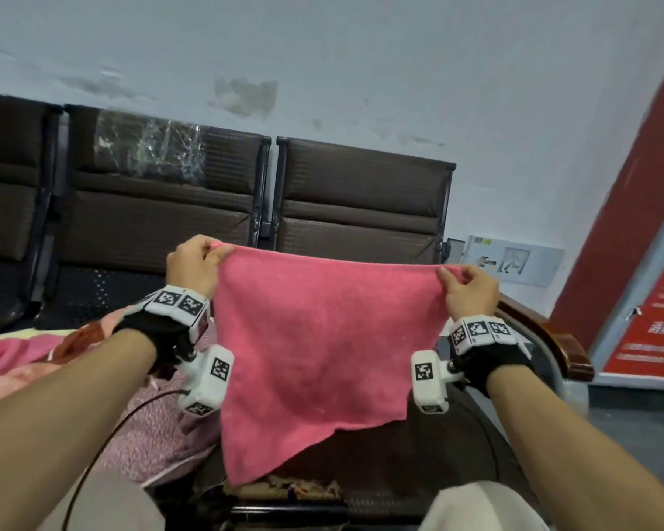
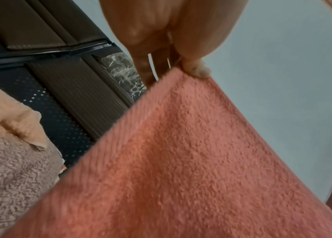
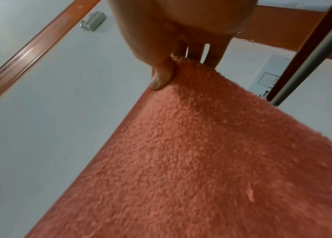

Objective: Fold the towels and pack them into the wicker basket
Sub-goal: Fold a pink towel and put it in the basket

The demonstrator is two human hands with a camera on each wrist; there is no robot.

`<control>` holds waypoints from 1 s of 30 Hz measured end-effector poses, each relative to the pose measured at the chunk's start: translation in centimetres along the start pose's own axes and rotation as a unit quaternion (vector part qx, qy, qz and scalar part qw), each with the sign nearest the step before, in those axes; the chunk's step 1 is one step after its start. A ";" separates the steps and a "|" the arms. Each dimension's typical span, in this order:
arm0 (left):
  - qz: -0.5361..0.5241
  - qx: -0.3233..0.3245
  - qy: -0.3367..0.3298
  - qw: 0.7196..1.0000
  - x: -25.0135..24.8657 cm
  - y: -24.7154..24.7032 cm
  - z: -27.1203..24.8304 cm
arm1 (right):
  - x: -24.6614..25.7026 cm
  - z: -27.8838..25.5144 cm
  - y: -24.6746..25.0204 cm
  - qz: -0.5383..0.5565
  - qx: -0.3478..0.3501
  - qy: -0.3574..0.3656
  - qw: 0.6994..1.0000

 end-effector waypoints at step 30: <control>-0.158 0.266 0.145 0.940 3.6 -12.4 -5.3 | -6.3 -10.9 -13.4 0.341 0.457 -0.274 0.774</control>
Point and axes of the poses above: each hand's wrist, its own z-axis towards the middle knuckle, its own y-axis out of the back of the hand, x = y × z, the point moved 4 cm from there along z, towards the middle knuckle, and after that the axes turned 12 degrees about z, right-handed, at the moved point
